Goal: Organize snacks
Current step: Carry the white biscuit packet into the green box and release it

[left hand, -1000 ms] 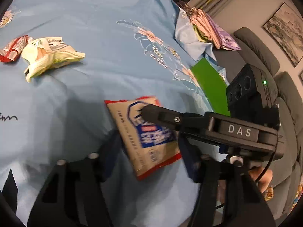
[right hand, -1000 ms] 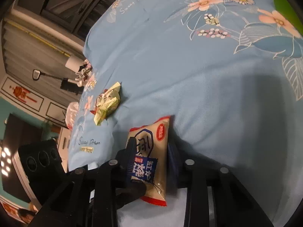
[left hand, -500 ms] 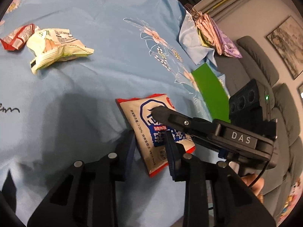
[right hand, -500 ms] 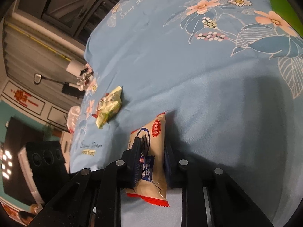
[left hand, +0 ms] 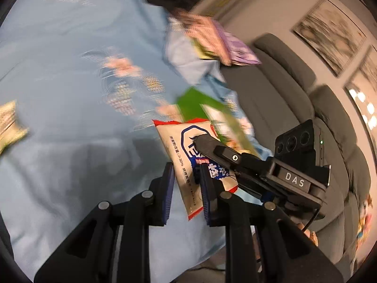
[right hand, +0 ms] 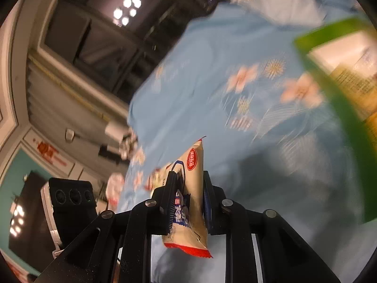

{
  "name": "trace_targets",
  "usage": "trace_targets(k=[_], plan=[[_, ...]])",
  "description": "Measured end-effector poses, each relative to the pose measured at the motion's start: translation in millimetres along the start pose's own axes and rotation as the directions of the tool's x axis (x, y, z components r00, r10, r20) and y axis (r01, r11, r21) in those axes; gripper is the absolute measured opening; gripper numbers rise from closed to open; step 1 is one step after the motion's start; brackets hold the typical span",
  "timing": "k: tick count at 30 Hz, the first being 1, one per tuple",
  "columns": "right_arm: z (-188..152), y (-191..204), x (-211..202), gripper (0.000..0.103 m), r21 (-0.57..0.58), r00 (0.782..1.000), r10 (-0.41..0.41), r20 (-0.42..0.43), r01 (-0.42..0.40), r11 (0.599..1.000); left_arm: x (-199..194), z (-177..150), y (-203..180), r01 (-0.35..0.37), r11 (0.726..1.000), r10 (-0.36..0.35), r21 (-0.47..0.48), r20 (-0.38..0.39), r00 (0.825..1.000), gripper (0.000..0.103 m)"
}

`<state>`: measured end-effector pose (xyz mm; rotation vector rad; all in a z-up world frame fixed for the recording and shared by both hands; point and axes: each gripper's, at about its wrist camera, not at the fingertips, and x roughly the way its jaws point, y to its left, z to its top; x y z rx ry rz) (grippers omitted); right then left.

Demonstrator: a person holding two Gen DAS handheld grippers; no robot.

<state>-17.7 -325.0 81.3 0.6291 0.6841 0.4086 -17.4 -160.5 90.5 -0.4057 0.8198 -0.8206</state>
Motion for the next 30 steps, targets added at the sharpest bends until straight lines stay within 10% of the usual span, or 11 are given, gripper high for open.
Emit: trace_targets(k=[10, 18, 21, 24, 27, 30], plan=[[24.4, -70.8, -116.8, 0.022, 0.161, 0.951, -0.194, 0.240, 0.158, 0.974, 120.3, 24.1, -96.8, 0.111, 0.982, -0.089, 0.155, -0.144, 0.986, 0.018], [26.7, -92.2, -141.0, 0.023, 0.196, 0.871, -0.429, 0.240, 0.389, 0.900, 167.5, 19.8, -127.5, 0.022, 0.961, 0.023, 0.277, -0.155, 0.988, 0.015], [22.2, -107.5, -134.8, 0.023, 0.214, 0.858, -0.476, 0.195, 0.436, 0.874, 165.2, 21.5, -118.8, -0.065, 0.961, 0.097, 0.267, -0.105, 0.990, 0.029], [19.4, -118.4, -139.8, 0.033, 0.241, 0.862, -0.451, 0.232, 0.398, 0.885, 161.9, 22.0, -105.1, -0.129, 0.963, 0.152, 0.237, -0.078, 0.985, 0.076], [18.2, -113.1, -146.5, 0.068, 0.237, 0.866, -0.422, 0.269, 0.365, 0.900, 147.6, 18.9, -93.8, -0.155, 0.964, 0.165, 0.217, -0.029, 0.986, 0.081], [18.4, -101.0, -145.0, 0.076, 0.220, 0.852, -0.444, 0.279, 0.393, 0.893, 133.1, 14.5, -90.7, -0.202, 0.947, 0.208, 0.249, 0.005, 0.978, 0.087]])
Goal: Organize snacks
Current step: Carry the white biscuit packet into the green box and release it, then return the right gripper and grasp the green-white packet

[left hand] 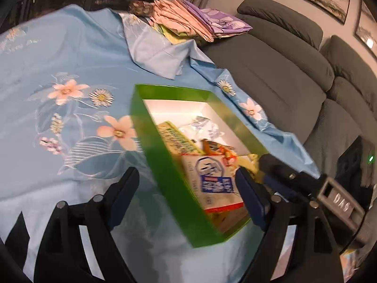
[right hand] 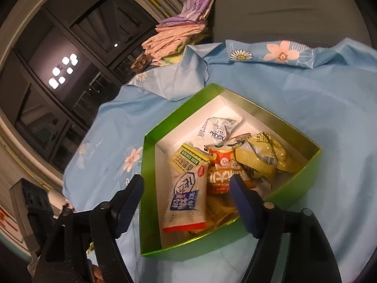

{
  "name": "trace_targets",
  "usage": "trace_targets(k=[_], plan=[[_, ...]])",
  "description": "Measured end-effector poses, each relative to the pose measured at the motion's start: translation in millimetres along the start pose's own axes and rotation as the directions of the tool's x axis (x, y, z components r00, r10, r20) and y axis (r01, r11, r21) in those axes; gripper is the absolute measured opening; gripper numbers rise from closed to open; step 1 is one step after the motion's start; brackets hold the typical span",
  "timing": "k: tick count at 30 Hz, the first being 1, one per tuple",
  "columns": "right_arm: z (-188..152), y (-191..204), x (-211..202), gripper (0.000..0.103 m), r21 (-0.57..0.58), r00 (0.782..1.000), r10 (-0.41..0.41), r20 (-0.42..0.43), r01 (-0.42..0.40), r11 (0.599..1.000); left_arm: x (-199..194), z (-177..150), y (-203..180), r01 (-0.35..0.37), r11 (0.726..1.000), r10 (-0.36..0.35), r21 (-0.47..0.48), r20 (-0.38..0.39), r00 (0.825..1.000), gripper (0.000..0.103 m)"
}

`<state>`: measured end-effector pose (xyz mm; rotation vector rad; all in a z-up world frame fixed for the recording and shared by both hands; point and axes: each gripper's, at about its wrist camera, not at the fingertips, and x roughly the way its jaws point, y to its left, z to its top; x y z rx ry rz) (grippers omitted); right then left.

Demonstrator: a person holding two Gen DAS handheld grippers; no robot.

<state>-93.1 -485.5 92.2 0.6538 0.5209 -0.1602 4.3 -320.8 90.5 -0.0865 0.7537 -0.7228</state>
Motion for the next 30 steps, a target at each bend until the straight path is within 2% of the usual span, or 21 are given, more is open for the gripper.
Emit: trace_targets(k=[2, 4, 6, 9, 11, 12, 14, 18, 23, 30], plan=[[-1.1, 11.0, 4.2, 0.080, -0.026, 0.999, -0.026, -0.024, 0.025, 0.999, -7.7, -2.3, 1.1, -0.050, 0.998, 0.050, 0.025, 0.024, 0.998, 0.093], [-3.4, 21.9, 7.1, 0.086, -0.041, 0.998, -0.056, -0.039, 0.054, 0.998, -16.8, -5.0, 4.6, -0.070, 0.997, 0.069, 0.036, 0.041, 0.997, 0.103], [-6.8, 33.3, 9.1, 0.087, -0.053, 0.997, -0.058, -0.053, 0.055, 0.997, -26.0, -8.0, 9.1, -0.066, 0.997, 0.064, 0.041, 0.044, 0.997, 0.102], [-13.8, 53.7, 10.7, 0.096, -0.066, 0.997, -0.036, -0.074, 0.031, 0.997, -39.4, -13.8, 16.6, -0.077, 0.995, 0.074, 0.066, 0.041, 0.996, 0.103], [-19.8, 69.5, 13.2, 0.102, -0.080, 0.995, -0.034, -0.097, 0.027, 0.996, -47.2, -19.7, 22.3, -0.133, 0.987, 0.129, 0.089, 0.050, 0.990, 0.103], [-22.8, 78.4, 15.8, 0.102, -0.090, 0.993, -0.039, -0.115, 0.029, 0.995, -52.6, -25.0, 27.0, -0.172, 0.979, 0.166, 0.108, 0.061, 0.984, 0.103], [-30.3, 98.0, 22.0, 0.102, -0.114, 0.988, -0.049, -0.143, 0.033, 0.993, -63.0, -35.3, 37.5, -0.201, 0.972, 0.193, 0.125, 0.073, 0.978, 0.103], [-48.6, 138.9, 36.7, 0.102, -0.183, 0.985, -0.017, -0.169, -0.014, 0.983, -85.2, -56.7, 75.0, -0.201, 0.979, 0.199, 0.041, 0.063, 0.978, 0.103], [-77.6, 183.8, 64.7, 0.102, -0.291, 0.969, -0.043, -0.245, -0.031, 0.956, -100.4, -75.4, 113.7, -0.217, 0.976, 0.218, -0.018, 0.020, 0.976, 0.102], [-116.7, 240.9, 96.8, 0.102, -0.371, 0.938, -0.019, -0.346, -0.118, 0.921, -142.9, -94.7, 163.1, -0.301, 0.949, 0.306, -0.087, 0.041, 0.951, 0.102]])
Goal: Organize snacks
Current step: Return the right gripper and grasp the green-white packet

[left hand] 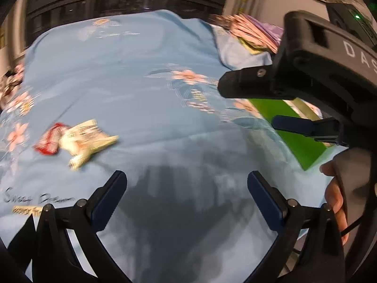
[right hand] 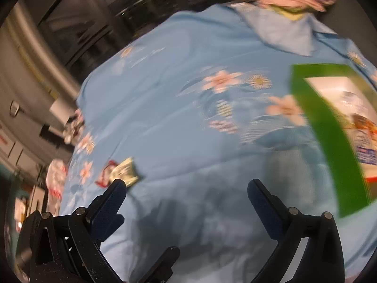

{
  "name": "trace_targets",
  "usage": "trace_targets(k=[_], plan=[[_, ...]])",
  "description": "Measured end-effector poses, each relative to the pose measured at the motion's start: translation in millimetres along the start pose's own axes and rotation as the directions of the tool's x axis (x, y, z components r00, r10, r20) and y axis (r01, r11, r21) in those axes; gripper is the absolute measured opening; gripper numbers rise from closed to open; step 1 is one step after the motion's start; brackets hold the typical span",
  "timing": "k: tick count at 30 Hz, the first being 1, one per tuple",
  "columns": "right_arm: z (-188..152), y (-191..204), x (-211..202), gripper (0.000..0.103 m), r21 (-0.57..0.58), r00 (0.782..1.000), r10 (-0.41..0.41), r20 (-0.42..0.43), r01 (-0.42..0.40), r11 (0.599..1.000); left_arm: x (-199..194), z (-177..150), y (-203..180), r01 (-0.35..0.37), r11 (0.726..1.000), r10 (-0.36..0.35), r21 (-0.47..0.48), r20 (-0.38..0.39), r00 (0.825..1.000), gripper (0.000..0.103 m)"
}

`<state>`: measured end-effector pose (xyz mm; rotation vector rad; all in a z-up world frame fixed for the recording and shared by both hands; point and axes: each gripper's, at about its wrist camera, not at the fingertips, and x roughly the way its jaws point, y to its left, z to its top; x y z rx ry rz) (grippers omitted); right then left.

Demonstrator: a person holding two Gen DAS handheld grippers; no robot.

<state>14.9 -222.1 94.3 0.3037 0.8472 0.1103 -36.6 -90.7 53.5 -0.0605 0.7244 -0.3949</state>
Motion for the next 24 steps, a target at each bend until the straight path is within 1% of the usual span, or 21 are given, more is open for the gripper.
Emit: trace_targets(k=[2, 4, 5, 7, 9, 11, 13, 14, 16, 18, 20, 23, 24], plan=[[-1.6, 21.9, 11.7, 0.102, -0.036, 0.999, 0.026, -0.030, -0.027, 0.999, -7.7, -4.8, 17.2, -0.019, 0.999, 0.020, -0.027, 0.008, 1.000, 0.102], [-3.6, 44.6, 25.5, 0.102, -0.079, 0.997, 0.056, -0.060, -0.060, 0.995, -15.8, -10.7, 40.3, -0.032, 0.996, 0.034, -0.087, 0.015, 0.999, 0.103], [-5.0, 55.2, 32.9, 0.102, -0.105, 0.995, 0.066, -0.076, -0.074, 0.992, -19.5, -13.1, 54.3, -0.034, 0.991, 0.036, -0.132, 0.018, 0.999, 0.103], [-8.2, 73.3, 49.1, 0.102, -0.164, 0.992, 0.064, -0.106, -0.081, 0.983, -26.9, -15.9, 75.0, -0.029, 0.981, 0.035, -0.191, 0.028, 0.999, 0.103], [-13.7, 88.0, 70.1, 0.102, -0.224, 0.989, 0.035, -0.141, -0.066, 0.972, -36.8, -15.9, 94.1, -0.028, 0.971, 0.039, -0.236, 0.043, 0.998, 0.103], [-17.9, 97.9, 91.6, 0.102, -0.275, 0.983, 0.006, -0.182, -0.057, 0.960, -41.9, -14.4, 102.8, -0.075, 0.966, 0.089, -0.249, 0.047, 0.995, 0.103], [-18.7, 102.6, 107.6, 0.102, -0.281, 0.978, -0.006, -0.207, -0.053, 0.958, -46.7, -15.9, 113.2, -0.139, 0.957, 0.152, -0.253, 0.031, 0.988, 0.103], [-18.0, 104.8, 112.8, 0.102, -0.278, 0.977, -0.001, -0.212, -0.059, 0.959, -46.1, -15.2, 115.9, -0.150, 0.956, 0.161, -0.251, 0.025, 0.987, 0.103], [-14.8, 109.9, 121.8, 0.102, -0.265, 0.977, 0.032, -0.208, -0.088, 0.960, -46.0, -17.3, 124.7, -0.147, 0.954, 0.155, -0.262, 0.011, 0.988, 0.103], [-13.3, 116.9, 128.7, 0.102, -0.274, 0.979, 0.046, -0.201, -0.101, 0.957, -45.4, -18.2, 132.3, -0.143, 0.950, 0.147, -0.278, -0.008, 0.989, 0.103], [-14.0, 127.1, 136.8, 0.102, -0.309, 0.982, 0.030, -0.184, -0.087, 0.947, -42.5, -18.0, 140.3, -0.149, 0.946, 0.150, -0.286, -0.019, 0.988, 0.103], [-20.2, 143.2, 152.5, 0.102, -0.394, 0.986, -0.011, -0.168, -0.057, 0.917, -44.0, -21.0, 147.7, -0.161, 0.941, 0.159, -0.296, -0.030, 0.987, 0.102], [-23.6, 146.1, 157.8, 0.098, -0.416, 0.986, -0.017, -0.163, -0.054, 0.908, -44.1, -21.8, 149.3, -0.158, 0.939, 0.156, -0.305, -0.033, 0.987, 0.102]])
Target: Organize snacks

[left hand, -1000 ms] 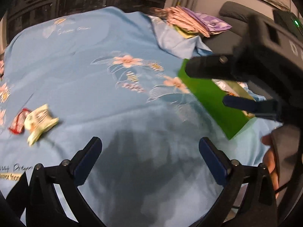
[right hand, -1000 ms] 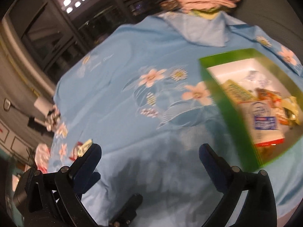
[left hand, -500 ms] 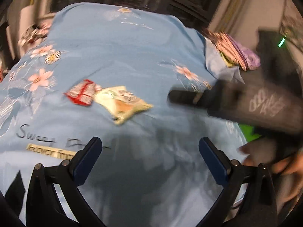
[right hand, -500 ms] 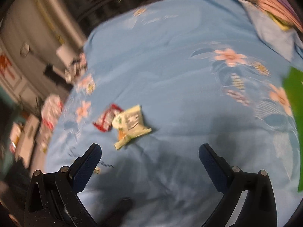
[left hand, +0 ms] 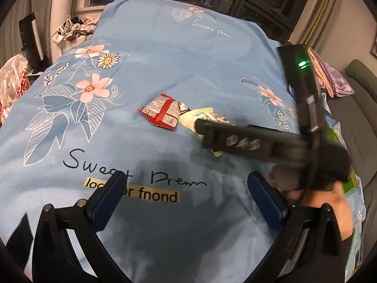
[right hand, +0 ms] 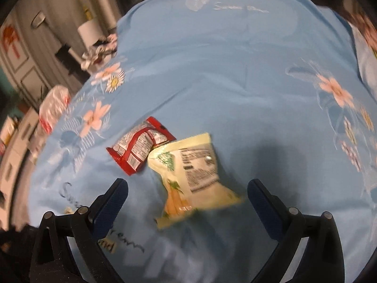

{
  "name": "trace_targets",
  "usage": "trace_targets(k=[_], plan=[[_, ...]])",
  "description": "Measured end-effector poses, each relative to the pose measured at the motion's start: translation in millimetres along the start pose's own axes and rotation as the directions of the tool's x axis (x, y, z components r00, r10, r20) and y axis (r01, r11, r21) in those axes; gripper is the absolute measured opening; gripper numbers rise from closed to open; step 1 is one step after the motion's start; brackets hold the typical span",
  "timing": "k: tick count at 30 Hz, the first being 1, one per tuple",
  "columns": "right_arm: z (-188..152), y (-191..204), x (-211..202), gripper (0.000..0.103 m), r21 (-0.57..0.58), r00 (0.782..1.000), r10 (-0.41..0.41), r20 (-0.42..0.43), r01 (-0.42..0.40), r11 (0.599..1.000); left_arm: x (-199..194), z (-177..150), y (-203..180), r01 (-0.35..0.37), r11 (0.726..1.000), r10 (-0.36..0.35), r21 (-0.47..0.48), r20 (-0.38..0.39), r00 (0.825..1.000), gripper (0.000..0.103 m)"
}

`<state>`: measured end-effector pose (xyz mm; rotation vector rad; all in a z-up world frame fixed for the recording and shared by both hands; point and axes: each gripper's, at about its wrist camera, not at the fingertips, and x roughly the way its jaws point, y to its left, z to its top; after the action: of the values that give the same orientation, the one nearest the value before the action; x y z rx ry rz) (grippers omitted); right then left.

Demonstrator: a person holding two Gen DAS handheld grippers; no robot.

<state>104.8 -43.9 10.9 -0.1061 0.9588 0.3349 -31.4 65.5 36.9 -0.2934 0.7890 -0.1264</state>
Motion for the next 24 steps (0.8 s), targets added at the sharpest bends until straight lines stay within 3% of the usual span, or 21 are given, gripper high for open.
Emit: trace_targets(k=[3, 5, 8, 13, 19, 22, 24], plan=[[-2.2, -0.2, 23.5, 0.067, 0.005, 0.998, -0.030, -0.058, 0.030, 1.000, -0.1, -1.5, 1.0, 0.018, 1.000, -0.018, -0.016, -0.012, 1.000, 0.102], [-1.6, -6.7, 18.6, 0.063, 0.031, 1.000, -0.007, -0.016, 0.008, 0.999, 0.1, -2.8, -0.9, 0.022, 1.000, -0.023, -0.012, -0.020, 1.000, 0.103], [-2.9, -24.8, 14.7, 0.055, 0.121, 0.998, 0.060, -0.001, -0.059, 0.991, 2.9, -4.4, -3.9, 0.025, 1.000, -0.025, 0.000, -0.037, 0.999, 0.102], [-8.8, -34.2, 4.7, 0.046, 0.186, 0.995, 0.101, 0.019, -0.103, 0.977, 4.4, -6.5, -6.7, 0.020, 1.000, -0.020, 0.011, -0.052, 0.998, 0.103], [-25.9, -40.8, -25.1, 0.045, 0.211, 0.987, 0.135, 0.084, -0.150, 0.966, 2.3, -8.4, -11.6, 0.036, 0.999, -0.034, 0.035, -0.059, 0.998, 0.103], [-33.4, -45.8, -41.6, 0.029, 0.205, 0.982, 0.153, 0.107, -0.173, 0.963, 3.8, -10.2, -15.6, 0.040, 0.998, -0.037, 0.041, -0.071, 0.997, 0.103], [-38.6, -48.3, -53.6, 0.028, 0.178, 0.983, 0.146, 0.114, -0.165, 0.970, 4.9, -11.3, -19.4, 0.045, 0.998, -0.041, 0.048, -0.078, 0.996, 0.103]])
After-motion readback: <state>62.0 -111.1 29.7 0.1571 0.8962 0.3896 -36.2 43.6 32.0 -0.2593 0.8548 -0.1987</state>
